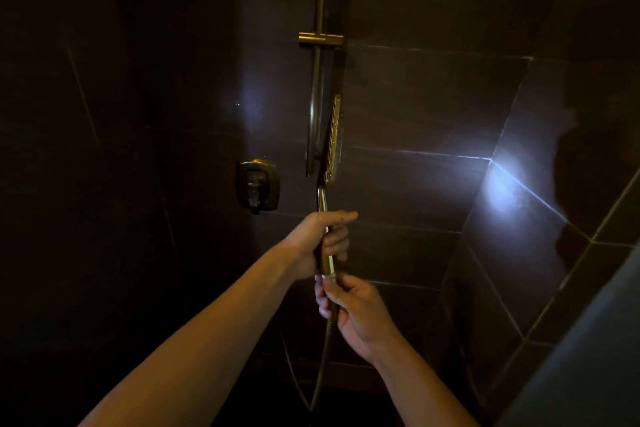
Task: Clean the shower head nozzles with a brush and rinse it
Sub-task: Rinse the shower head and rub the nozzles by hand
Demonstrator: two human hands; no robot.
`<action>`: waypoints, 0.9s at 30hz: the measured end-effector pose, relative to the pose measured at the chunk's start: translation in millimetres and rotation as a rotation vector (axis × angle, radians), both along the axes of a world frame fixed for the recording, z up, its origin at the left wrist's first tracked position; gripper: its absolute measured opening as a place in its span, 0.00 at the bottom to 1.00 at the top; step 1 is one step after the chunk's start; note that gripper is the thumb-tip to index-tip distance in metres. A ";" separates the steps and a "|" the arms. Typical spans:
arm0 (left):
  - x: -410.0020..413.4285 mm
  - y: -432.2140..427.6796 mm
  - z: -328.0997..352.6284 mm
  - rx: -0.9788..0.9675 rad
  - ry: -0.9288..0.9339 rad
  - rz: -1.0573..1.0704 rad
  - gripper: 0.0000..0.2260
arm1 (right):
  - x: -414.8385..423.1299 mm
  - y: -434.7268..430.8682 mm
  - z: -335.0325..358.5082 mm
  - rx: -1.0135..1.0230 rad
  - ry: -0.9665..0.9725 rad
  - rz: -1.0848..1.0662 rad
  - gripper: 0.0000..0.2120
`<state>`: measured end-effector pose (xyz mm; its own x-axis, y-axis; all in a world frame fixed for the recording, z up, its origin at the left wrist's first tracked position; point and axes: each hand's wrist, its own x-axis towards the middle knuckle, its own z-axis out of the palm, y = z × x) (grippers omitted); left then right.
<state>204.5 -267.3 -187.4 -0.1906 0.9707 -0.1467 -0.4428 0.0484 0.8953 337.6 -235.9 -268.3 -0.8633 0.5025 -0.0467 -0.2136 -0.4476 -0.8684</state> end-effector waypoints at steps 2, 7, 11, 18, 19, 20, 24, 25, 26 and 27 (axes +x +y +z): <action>2.3 3.6 0.6 -0.070 0.127 0.095 0.13 | -0.3 0.2 1.4 -0.004 0.007 -0.051 0.10; 26.5 18.7 -3.4 -0.040 0.250 0.570 0.12 | -4.8 -3.1 4.3 -0.022 -0.011 -0.151 0.04; 9.3 5.7 5.6 -0.007 0.094 -0.057 0.16 | 5.4 -3.5 3.8 0.055 0.020 -0.069 0.07; 15.2 14.0 -4.7 -0.104 0.232 0.526 0.21 | 0.4 -4.7 6.9 0.040 -0.069 -0.209 0.05; 19.8 17.5 -6.5 -0.123 0.303 0.592 0.20 | -2.1 -7.4 6.0 0.008 -0.080 -0.213 0.06; 22.9 16.9 -6.5 -0.145 0.353 0.575 0.18 | -3.4 -10.6 4.8 -0.009 -0.084 -0.203 0.06; 12.4 -1.5 5.3 -0.085 0.137 0.153 0.10 | 3.2 -10.9 4.6 -0.005 -0.041 -0.113 0.09; 8.9 -4.0 7.1 -0.087 0.095 0.167 0.11 | 3.2 -10.0 6.4 0.000 -0.042 -0.115 0.10; 7.6 -3.4 6.9 -0.117 0.102 0.265 0.13 | 1.9 -9.6 6.7 0.008 -0.049 -0.127 0.09; 8.6 -0.8 4.7 -0.151 0.140 0.428 0.14 | -0.5 -9.9 6.7 0.015 -0.060 -0.148 0.07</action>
